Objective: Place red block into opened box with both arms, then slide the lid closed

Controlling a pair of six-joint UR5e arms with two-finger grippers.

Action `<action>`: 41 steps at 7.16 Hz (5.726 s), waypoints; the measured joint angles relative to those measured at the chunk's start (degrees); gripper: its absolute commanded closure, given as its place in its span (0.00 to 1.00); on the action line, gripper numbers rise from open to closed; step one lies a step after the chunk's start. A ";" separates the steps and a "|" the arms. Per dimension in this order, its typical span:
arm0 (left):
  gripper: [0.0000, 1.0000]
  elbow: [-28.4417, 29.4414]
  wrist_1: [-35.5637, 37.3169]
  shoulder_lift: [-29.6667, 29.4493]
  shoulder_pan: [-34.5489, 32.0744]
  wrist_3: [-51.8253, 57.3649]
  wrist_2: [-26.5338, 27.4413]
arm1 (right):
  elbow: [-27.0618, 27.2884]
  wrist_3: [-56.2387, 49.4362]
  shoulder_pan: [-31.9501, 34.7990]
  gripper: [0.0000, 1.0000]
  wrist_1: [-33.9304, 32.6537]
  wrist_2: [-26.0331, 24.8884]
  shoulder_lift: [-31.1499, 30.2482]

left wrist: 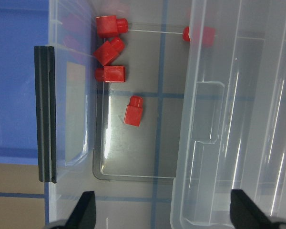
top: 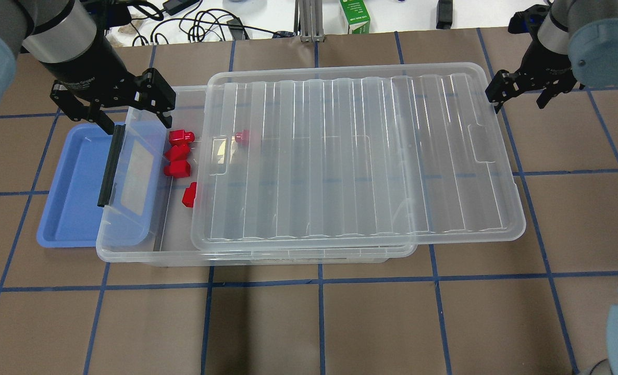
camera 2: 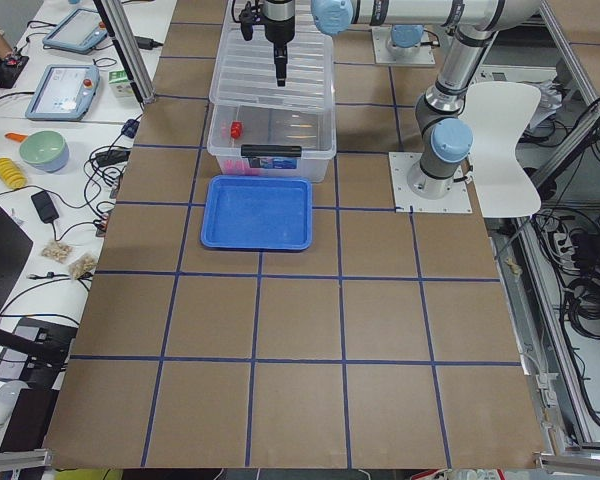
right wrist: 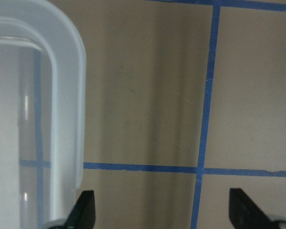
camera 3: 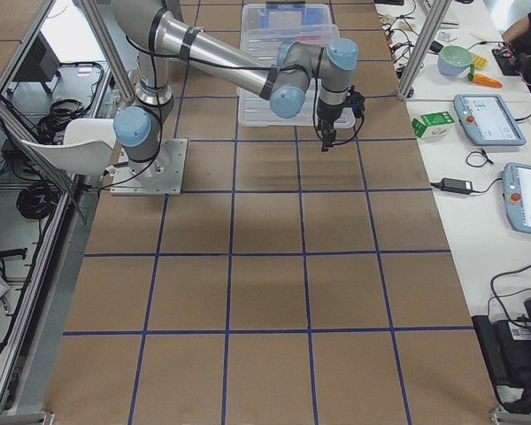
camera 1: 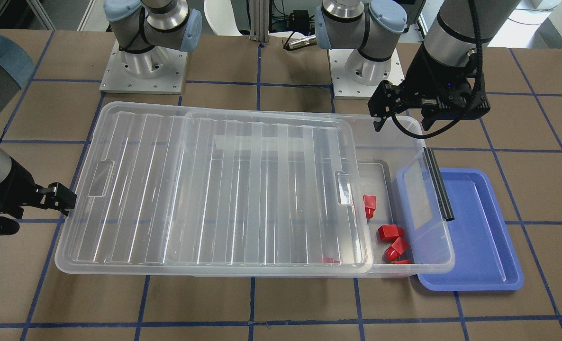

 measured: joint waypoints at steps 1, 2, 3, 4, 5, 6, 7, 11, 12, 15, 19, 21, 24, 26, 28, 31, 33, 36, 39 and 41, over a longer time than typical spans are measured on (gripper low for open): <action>0.00 0.00 0.00 -0.03 -0.05 -0.02 0.01 | 0.00 0.23 0.43 0.00 0.29 0.01 0.02; 0.00 0.01 0.00 -0.06 -0.08 -0.03 0.00 | 0.01 0.36 0.68 0.00 0.62 0.03 0.03; 0.00 0.01 0.00 -0.09 -0.09 -0.05 -0.02 | 0.01 0.43 0.86 0.00 0.97 0.07 0.12; 0.00 0.01 0.00 -0.10 -0.10 -0.15 -0.02 | 0.01 0.49 1.11 0.00 1.15 0.30 0.27; 0.00 0.01 0.00 -0.14 -0.10 -0.29 -0.03 | 0.01 0.82 1.66 0.00 1.21 0.73 0.47; 0.00 0.01 0.00 -0.15 -0.10 -0.37 -0.03 | 0.01 1.39 2.18 0.00 1.24 0.95 0.59; 0.00 0.01 0.00 -0.14 -0.10 -0.43 -0.03 | 0.01 1.70 2.40 0.00 1.36 1.05 0.62; 0.00 0.04 0.02 -0.14 -0.10 -0.47 -0.03 | 0.01 1.97 3.32 0.00 1.96 1.24 1.30; 0.00 0.07 0.04 -0.13 -0.10 -0.48 -0.04 | 0.01 1.96 3.45 0.00 2.03 1.24 1.39; 0.00 0.13 0.00 -0.07 -0.10 -0.42 0.12 | -0.04 2.35 4.86 0.00 2.07 1.18 1.77; 0.00 0.02 0.00 -0.11 -0.10 -0.41 0.15 | -0.08 3.00 5.94 0.00 2.04 1.16 1.88; 0.00 0.06 0.00 -0.10 -0.07 -0.39 0.22 | -0.08 3.03 6.23 0.00 2.04 1.21 1.89; 0.00 0.16 0.00 0.16 -0.05 -0.39 0.23 | -0.08 3.13 7.10 0.00 2.04 1.24 1.91; 0.00 0.07 0.00 0.20 -0.05 -0.39 0.27 | -0.08 4.08 7.98 0.00 2.04 1.26 1.96; 0.00 -0.01 0.00 0.16 -0.07 -0.38 0.26 | -0.08 4.48 8.51 0.00 2.04 2.13 2.00; 0.00 -0.06 0.00 0.12 -0.10 -0.39 0.21 | -0.38 4.77 8.72 0.00 2.04 2.72 1.95; 0.00 0.01 0.00 0.20 -0.10 -0.39 0.23 | -0.67 4.79 8.68 0.00 2.06 2.66 1.51; 0.00 0.57 -0.31 0.37 -0.16 -0.56 0.27 | -0.83 4.79 8.64 0.00 2.91 2.55 0.54; 0.00 0.94 -0.56 1.37 -1.66 -0.88 0.24 | -0.97 4.79 8.47 0.00 4.36 2.13 -0.91; 0.00 0.90 -0.54 1.52 -2.07 -0.54 0.22 | -0.91 5.67 8.40 0.00 8.71 1.83 -5.19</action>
